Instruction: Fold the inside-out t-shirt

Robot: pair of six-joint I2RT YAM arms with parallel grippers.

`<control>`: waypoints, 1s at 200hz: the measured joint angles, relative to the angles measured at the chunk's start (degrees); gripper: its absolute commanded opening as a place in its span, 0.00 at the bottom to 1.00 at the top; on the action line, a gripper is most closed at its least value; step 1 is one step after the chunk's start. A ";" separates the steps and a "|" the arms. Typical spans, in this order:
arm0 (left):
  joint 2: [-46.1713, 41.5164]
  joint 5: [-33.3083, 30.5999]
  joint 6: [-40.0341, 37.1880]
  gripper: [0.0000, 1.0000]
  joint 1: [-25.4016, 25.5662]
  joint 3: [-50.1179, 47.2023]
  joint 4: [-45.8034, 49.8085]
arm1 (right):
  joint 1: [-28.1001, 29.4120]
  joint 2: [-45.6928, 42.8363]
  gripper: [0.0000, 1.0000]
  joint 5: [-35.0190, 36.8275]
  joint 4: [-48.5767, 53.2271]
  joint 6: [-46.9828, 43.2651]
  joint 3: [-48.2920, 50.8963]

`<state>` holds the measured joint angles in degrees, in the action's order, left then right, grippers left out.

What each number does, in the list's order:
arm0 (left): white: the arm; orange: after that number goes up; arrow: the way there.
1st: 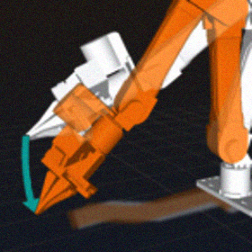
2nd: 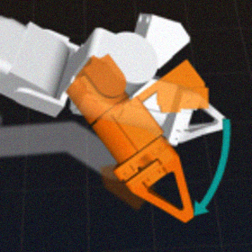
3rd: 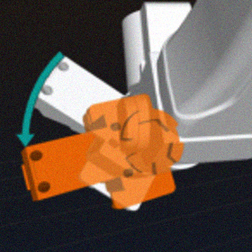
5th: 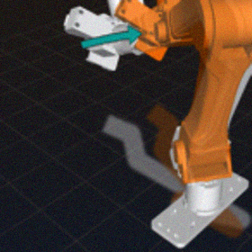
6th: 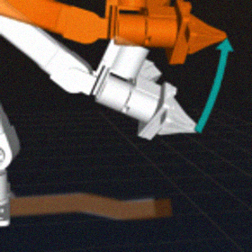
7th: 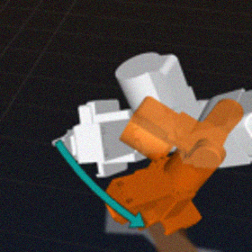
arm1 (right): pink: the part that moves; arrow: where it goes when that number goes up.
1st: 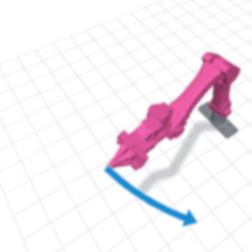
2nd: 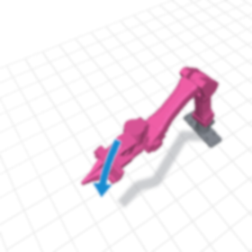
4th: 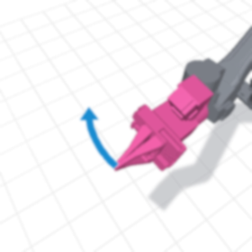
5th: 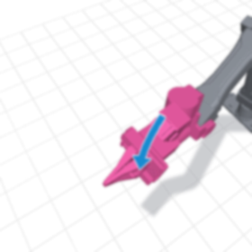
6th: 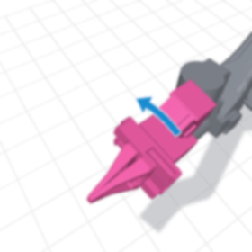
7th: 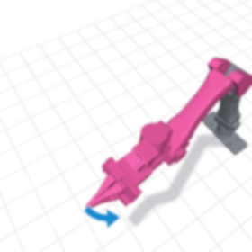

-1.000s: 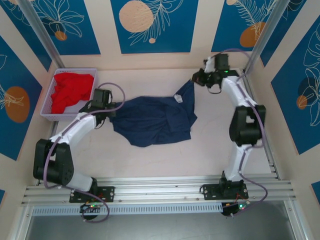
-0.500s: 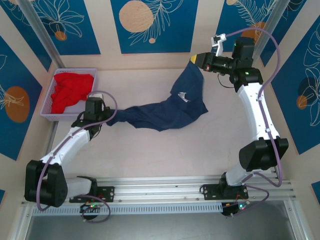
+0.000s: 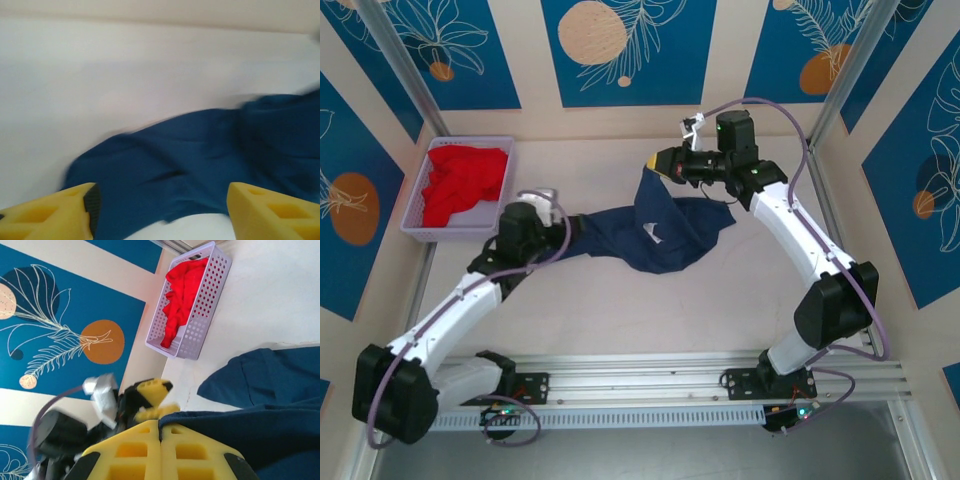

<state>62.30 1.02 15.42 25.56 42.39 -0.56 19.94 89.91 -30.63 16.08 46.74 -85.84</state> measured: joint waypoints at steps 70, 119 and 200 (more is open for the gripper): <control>15.65 -2.01 -10.62 0.76 18.75 8.04 -8.37 | -0.20 -0.07 0.00 1.38 -9.20 11.30 2.95; 28.20 -10.78 -13.57 0.63 22.23 16.59 -12.85 | -0.68 -0.48 0.00 2.32 -12.87 16.65 5.01; 29.44 -10.91 -14.08 0.00 20.46 13.22 -22.51 | -2.86 -5.33 0.35 6.54 -14.78 20.41 11.39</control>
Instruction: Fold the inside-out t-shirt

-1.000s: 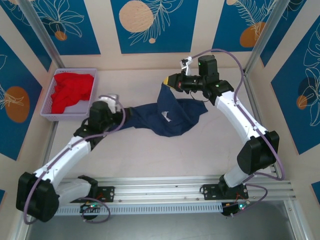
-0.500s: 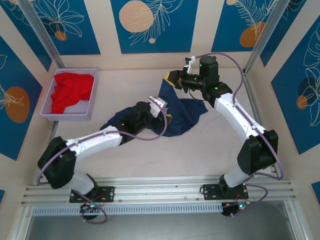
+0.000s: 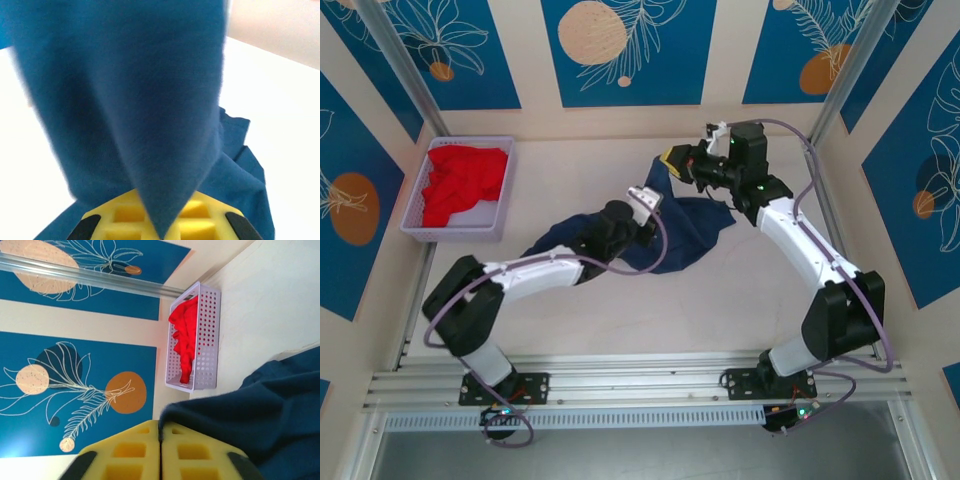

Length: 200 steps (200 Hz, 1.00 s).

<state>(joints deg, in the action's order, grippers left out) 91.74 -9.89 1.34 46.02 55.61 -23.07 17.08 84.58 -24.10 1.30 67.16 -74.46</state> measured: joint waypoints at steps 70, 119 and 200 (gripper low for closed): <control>-21.81 15.56 0.46 0.00 -9.53 -25.22 1.01 | -4.57 -9.27 0.59 20.70 14.10 -23.91 9.27; -22.29 16.46 2.73 0.00 -9.55 -31.58 2.78 | -4.63 10.56 0.59 26.82 24.65 -38.36 1.22; -23.67 15.63 3.23 0.00 -9.64 -31.58 3.93 | 2.25 27.98 0.53 24.70 33.40 -47.50 -8.09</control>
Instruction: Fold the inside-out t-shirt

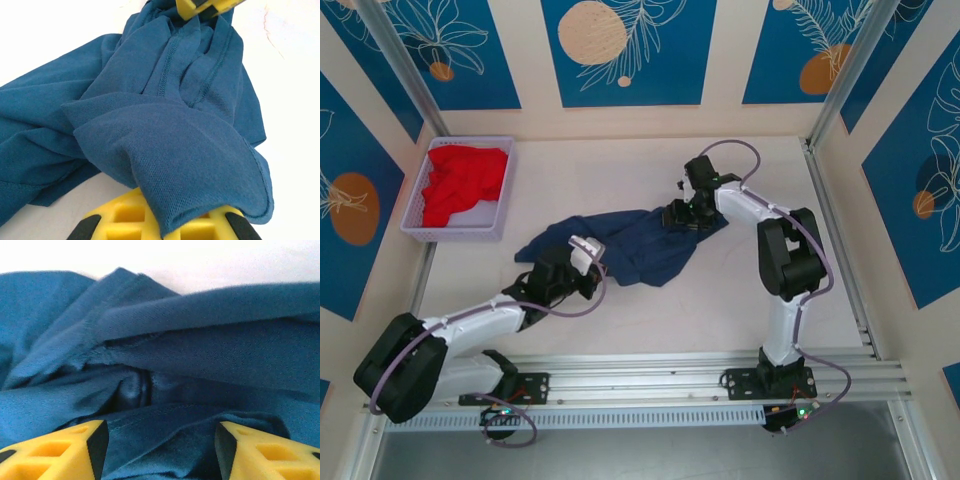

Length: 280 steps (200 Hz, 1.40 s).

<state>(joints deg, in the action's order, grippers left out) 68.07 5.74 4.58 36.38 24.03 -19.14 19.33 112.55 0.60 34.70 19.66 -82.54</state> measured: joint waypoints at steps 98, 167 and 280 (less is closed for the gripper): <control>-5.55 -1.70 4.59 0.00 -1.20 8.04 4.17 | -7.17 -17.18 0.00 -7.76 -5.84 3.15 0.55; -1.77 -1.29 8.66 0.00 -5.27 38.25 9.33 | -7.19 -35.06 0.00 -7.48 -10.58 2.78 -15.82; 4.92 0.42 6.99 0.00 -10.36 62.27 20.44 | -3.96 -30.42 0.00 -4.98 -6.56 -1.31 -35.28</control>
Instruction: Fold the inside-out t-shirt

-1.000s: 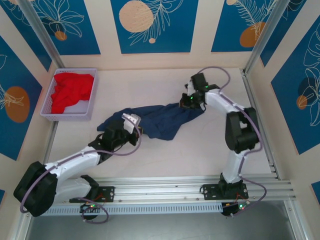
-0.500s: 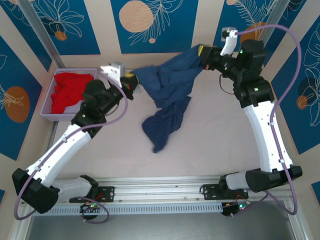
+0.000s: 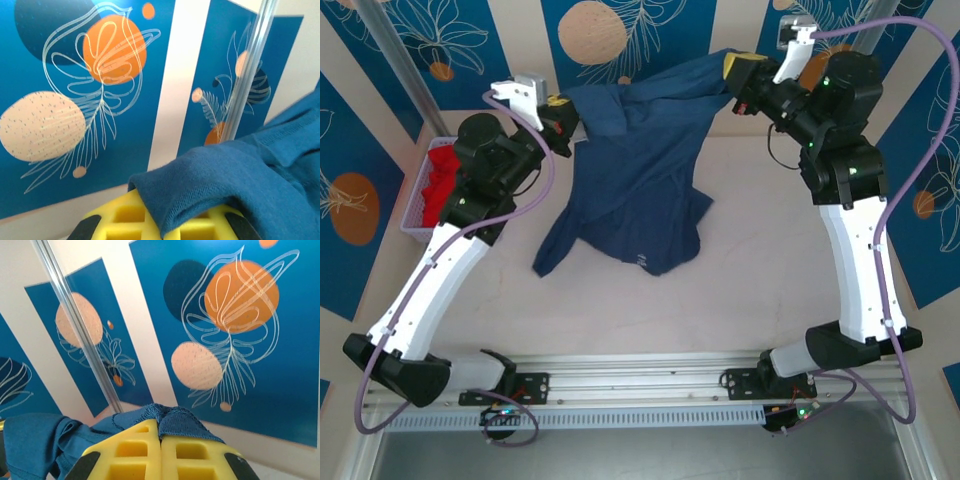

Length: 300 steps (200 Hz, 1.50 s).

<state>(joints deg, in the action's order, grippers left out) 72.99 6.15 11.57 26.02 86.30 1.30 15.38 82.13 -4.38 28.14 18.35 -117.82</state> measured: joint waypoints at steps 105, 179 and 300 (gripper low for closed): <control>-17.49 10.78 5.99 0.00 -0.02 -56.61 3.93 | 3.65 -11.08 0.00 8.63 8.52 10.05 53.83; -15.91 3.61 4.52 0.00 -0.02 -25.42 7.93 | 4.13 -10.38 0.00 12.70 6.47 6.84 26.08; -7.23 6.16 0.85 0.00 1.79 10.67 26.18 | 6.05 -24.68 0.00 13.62 12.74 1.84 8.85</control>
<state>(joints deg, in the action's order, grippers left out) 65.76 12.32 12.43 27.81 96.97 27.49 21.43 57.45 9.23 40.88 20.18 -108.97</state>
